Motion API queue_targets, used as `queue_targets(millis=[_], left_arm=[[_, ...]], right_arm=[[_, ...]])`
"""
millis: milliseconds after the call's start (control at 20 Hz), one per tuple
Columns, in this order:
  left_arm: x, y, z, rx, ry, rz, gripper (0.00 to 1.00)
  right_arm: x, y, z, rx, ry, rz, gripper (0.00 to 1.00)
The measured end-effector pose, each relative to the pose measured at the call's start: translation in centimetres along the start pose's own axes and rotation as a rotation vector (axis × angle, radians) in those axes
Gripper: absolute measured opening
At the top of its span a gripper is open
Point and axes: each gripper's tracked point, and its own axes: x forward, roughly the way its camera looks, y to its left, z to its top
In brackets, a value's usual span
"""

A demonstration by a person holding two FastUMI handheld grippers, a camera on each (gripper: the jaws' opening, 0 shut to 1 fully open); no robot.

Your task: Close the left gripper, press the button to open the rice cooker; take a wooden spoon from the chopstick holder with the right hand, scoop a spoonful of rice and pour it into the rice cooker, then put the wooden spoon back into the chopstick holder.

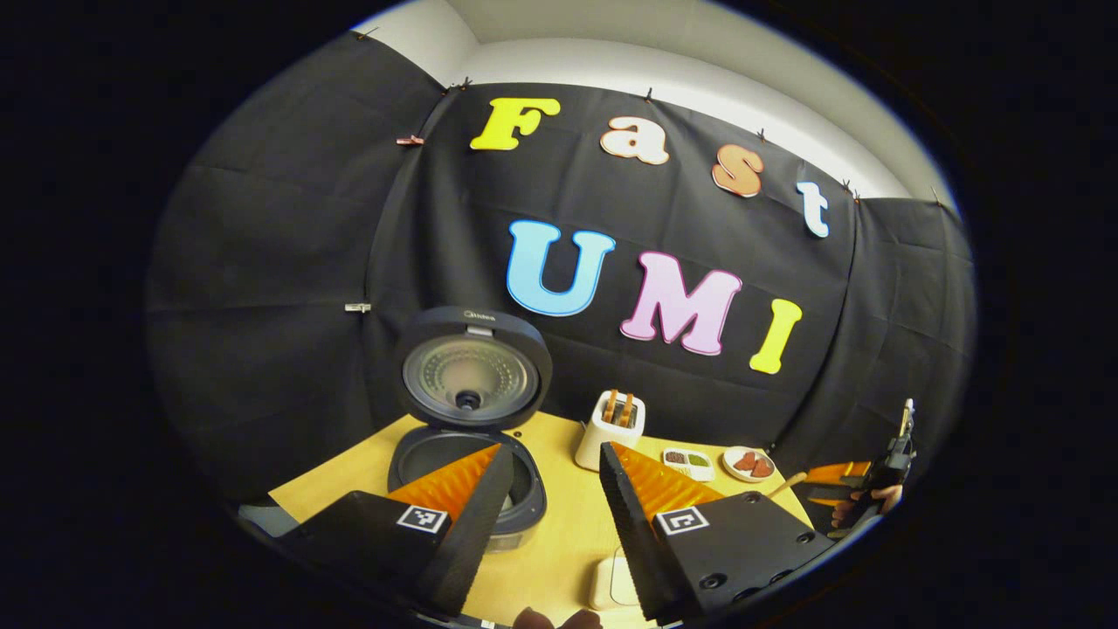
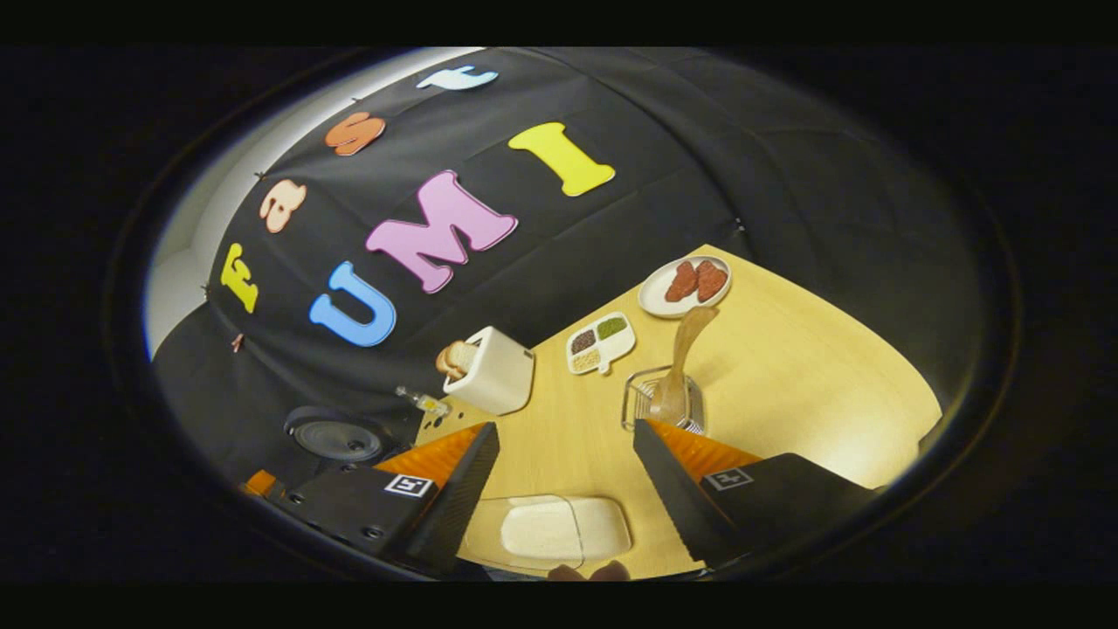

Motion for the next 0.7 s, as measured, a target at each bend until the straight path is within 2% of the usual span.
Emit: queue_targets(millis=[200, 450, 700], left_arm=[[2.7, 2.1, 2.5, 0.022, -0.037, 0.0, 0.72], [6.9, 3.9, 5.8, 0.047, -0.085, 0.006, 0.72], [11.7, 4.9, 9.7, 0.06, -0.137, 0.033, 0.71]], right_arm=[[-1.3, 3.4, -3.6, -0.012, 0.032, 0.042, 0.96], [-1.9, 6.6, -6.6, -0.121, 0.059, 0.055, 0.96], [-2.6, 8.4, -10.0, -0.113, 0.098, 0.053, 0.96]])
